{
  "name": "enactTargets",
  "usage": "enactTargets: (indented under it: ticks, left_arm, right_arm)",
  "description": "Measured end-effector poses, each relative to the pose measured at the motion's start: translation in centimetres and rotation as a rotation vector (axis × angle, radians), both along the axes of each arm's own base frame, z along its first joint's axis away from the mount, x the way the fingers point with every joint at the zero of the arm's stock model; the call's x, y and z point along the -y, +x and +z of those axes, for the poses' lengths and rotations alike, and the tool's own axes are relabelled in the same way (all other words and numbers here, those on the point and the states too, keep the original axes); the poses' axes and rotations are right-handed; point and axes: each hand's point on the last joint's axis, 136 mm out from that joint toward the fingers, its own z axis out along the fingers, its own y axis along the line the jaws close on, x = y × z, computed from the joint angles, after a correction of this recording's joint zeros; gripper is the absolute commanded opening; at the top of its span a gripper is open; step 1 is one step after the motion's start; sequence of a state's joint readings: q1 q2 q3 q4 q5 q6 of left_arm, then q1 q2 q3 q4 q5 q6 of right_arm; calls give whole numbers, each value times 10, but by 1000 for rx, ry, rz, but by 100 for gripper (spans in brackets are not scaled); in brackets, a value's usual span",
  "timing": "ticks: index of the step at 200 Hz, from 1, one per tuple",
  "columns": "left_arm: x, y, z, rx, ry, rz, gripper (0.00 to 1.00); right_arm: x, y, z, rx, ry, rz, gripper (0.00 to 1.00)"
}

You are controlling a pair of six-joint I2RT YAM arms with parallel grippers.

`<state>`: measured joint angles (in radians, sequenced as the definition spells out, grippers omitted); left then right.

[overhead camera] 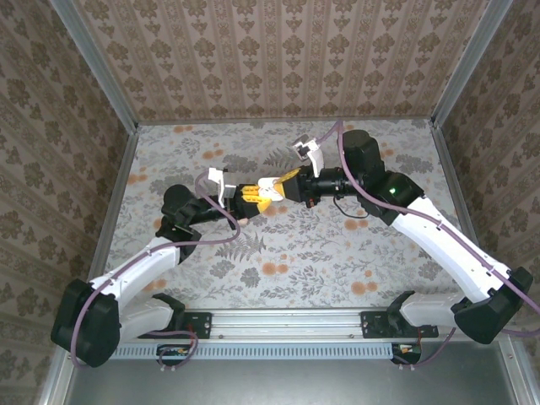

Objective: Insert wireless bluetooth earbuds into charging case

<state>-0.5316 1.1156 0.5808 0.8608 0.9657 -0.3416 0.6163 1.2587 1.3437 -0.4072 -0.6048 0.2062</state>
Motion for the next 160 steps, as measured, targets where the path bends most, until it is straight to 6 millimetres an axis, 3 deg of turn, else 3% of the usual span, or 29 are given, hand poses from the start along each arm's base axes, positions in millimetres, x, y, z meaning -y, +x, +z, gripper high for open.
enactTargets:
  ticks: [160]
  left_arm:
    - [6,-11,3,-35,13,-91,0]
  right_arm:
    - [1,-14,1,-49,-59,117,11]
